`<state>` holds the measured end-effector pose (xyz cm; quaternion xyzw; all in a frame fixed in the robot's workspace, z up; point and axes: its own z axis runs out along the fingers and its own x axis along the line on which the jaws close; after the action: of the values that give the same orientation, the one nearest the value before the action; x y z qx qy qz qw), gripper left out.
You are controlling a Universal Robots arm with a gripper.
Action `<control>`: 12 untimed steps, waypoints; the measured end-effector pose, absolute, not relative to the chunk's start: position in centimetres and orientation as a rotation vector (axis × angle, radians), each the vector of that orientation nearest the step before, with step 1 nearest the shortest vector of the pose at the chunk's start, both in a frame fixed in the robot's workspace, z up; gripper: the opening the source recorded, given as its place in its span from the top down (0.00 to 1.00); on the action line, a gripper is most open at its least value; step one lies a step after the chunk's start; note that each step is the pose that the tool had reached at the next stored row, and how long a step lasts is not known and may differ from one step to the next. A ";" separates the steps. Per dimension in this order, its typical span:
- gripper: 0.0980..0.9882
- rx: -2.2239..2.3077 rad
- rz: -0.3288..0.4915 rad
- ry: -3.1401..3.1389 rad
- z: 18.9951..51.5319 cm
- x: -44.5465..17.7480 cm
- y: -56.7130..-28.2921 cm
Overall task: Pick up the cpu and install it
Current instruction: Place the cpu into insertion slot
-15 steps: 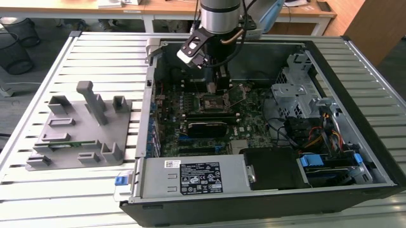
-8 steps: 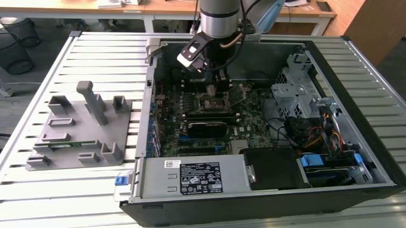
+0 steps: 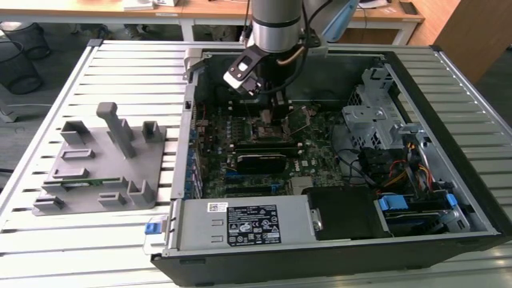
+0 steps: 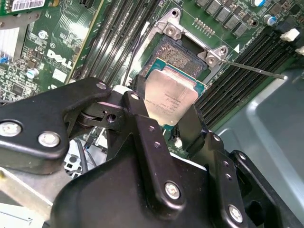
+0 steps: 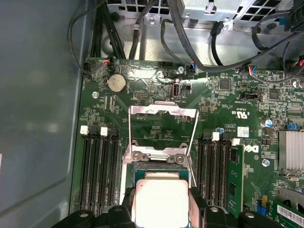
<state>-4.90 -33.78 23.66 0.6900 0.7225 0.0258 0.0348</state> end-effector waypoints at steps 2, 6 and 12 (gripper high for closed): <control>0.52 2.128 0.079 2.214 23.5 -4.9 -33.8; 0.52 2.131 0.079 2.211 23.2 -4.9 -33.7; 0.52 2.131 0.079 2.211 22.5 -4.9 -33.5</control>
<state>-4.91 -33.55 22.54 0.6934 0.7193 0.0256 0.0350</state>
